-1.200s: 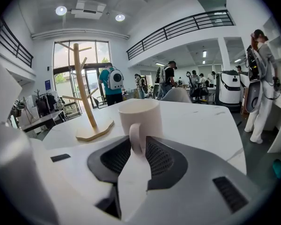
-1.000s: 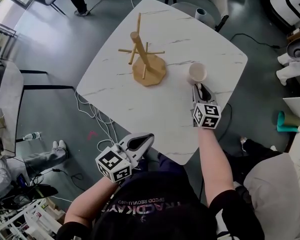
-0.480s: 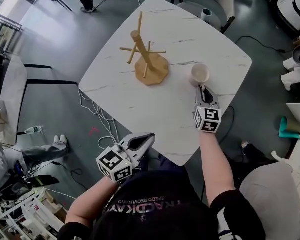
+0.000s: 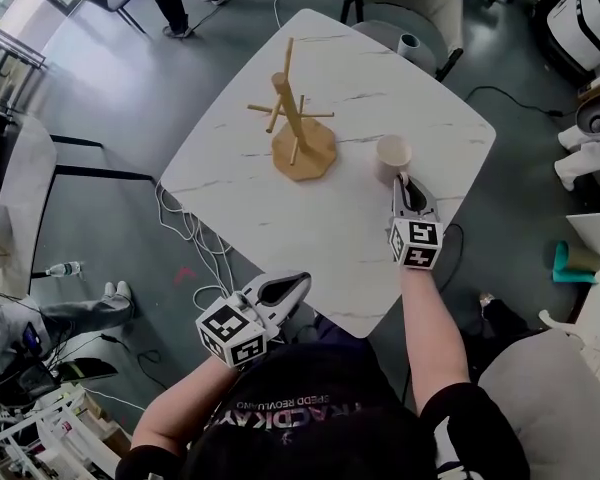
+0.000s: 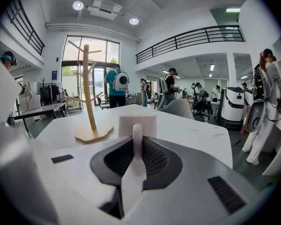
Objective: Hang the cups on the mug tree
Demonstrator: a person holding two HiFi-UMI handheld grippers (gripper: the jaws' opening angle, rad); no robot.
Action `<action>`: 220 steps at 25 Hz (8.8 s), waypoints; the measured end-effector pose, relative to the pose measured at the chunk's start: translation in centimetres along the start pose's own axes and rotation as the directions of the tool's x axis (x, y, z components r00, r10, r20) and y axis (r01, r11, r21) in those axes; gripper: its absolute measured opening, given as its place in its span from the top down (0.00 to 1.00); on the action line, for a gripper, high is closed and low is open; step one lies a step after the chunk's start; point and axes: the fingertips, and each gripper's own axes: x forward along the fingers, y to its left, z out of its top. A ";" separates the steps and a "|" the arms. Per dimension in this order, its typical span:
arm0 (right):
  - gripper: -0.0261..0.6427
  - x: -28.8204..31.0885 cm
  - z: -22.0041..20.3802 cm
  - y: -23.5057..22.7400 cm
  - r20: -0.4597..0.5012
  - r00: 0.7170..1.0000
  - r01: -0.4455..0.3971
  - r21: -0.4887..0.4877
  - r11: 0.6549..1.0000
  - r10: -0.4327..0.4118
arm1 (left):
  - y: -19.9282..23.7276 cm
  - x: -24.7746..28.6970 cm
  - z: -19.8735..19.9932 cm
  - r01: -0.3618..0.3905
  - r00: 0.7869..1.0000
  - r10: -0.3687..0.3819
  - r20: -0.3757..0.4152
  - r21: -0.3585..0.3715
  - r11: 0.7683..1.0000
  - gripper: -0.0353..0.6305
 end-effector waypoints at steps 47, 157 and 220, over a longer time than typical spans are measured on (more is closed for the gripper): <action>0.90 -4.0 13.4 7.5 0.051 0.997 0.076 -0.606 0.792 -0.056 | 0.4 -5.9 2.8 0.136 0.990 -0.139 0.039 0.075 0.988 0.95; 0.77 -1.7 17.3 17.6 0.053 0.978 0.030 -0.993 -0.113 -0.203 | 0.2 -11.8 2.4 0.175 0.981 -0.182 0.069 0.097 0.980 0.95; 0.95 -18.8 8.9 33.2 0.054 0.946 -0.324 0.213 0.922 0.320 | 0.0 -16.3 -0.6 0.295 0.955 -0.292 -0.040 0.129 0.947 0.95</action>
